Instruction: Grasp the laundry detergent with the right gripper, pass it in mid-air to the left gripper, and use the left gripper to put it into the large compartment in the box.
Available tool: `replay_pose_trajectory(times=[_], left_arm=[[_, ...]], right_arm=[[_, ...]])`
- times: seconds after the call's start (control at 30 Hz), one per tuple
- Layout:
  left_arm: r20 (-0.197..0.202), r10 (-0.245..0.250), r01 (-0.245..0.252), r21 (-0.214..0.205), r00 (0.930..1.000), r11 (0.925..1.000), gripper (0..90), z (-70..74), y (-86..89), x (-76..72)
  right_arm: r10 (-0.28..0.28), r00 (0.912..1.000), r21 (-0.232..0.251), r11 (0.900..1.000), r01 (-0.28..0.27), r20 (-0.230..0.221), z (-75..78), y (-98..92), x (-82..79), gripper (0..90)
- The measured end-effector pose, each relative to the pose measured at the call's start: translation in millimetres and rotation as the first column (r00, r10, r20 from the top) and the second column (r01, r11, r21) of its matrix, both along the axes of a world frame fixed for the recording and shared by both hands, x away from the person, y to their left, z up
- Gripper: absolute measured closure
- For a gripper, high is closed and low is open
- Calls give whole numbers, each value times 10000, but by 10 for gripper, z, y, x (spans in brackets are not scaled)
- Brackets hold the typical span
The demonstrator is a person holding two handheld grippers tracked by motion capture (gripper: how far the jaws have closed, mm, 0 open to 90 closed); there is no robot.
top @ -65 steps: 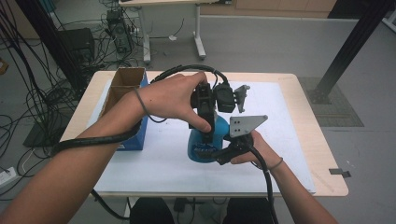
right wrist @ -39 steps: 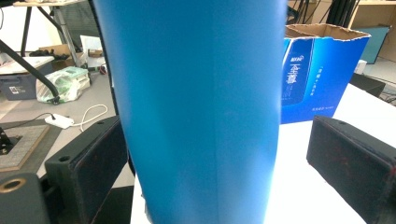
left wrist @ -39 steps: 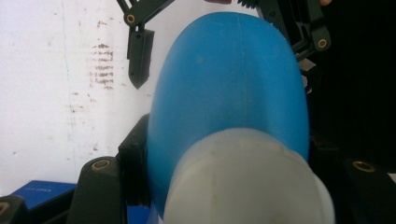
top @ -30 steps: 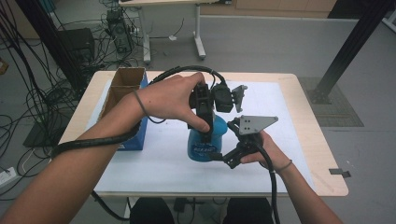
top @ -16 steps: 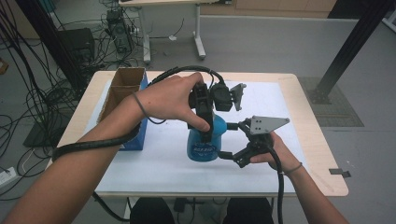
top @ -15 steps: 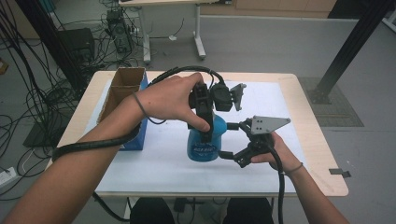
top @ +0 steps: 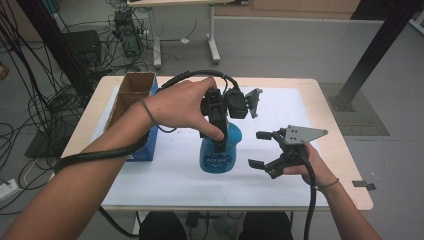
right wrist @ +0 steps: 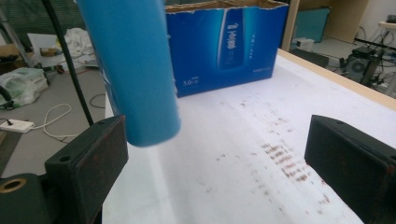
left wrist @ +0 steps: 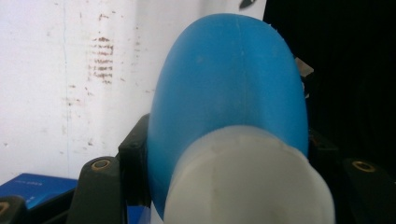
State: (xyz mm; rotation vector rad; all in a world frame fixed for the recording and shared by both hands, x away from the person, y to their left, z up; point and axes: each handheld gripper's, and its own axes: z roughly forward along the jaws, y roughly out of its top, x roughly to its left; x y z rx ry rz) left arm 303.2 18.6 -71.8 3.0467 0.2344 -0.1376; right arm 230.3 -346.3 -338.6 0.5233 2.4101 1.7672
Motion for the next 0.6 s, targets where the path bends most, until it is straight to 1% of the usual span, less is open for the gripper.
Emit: replay_pose_trajectory(times=[0.07,0.1,0.23,0.4,0.47,0.57,0.6], left_arm=[[-13,15,-15,28,10000,10000,375,-7,0,0],[-13,15,-15,28,10000,10000,375,-7,0,0],[-26,0,0,73,10000,10000,375,-10,1,0],[22,37,-37,-49,10000,10000,375,7,36,-10],[47,67,-67,-27,10000,10000,375,13,43,-16],[60,108,-107,-57,9999,9999,375,15,59,-23],[52,98,-98,9,9999,10000,375,16,49,-24]], right_arm=[[-173,9998,-24,9998,173,-22,-16,-49,-22,60],[-173,9998,-24,9998,173,-22,-16,-49,-22,60],[-580,9983,-63,9983,580,-93,-53,-161,-67,60],[-850,9962,-187,9962,847,-189,-76,-241,-90,59],[-1135,9931,-298,9932,1126,-284,-101,-307,-112,59],[-1346,9903,-349,9905,1334,-347,-130,-364,-130,59],[-1439,9888,-368,9891,1424,-397,-145,-391,-134,59]])
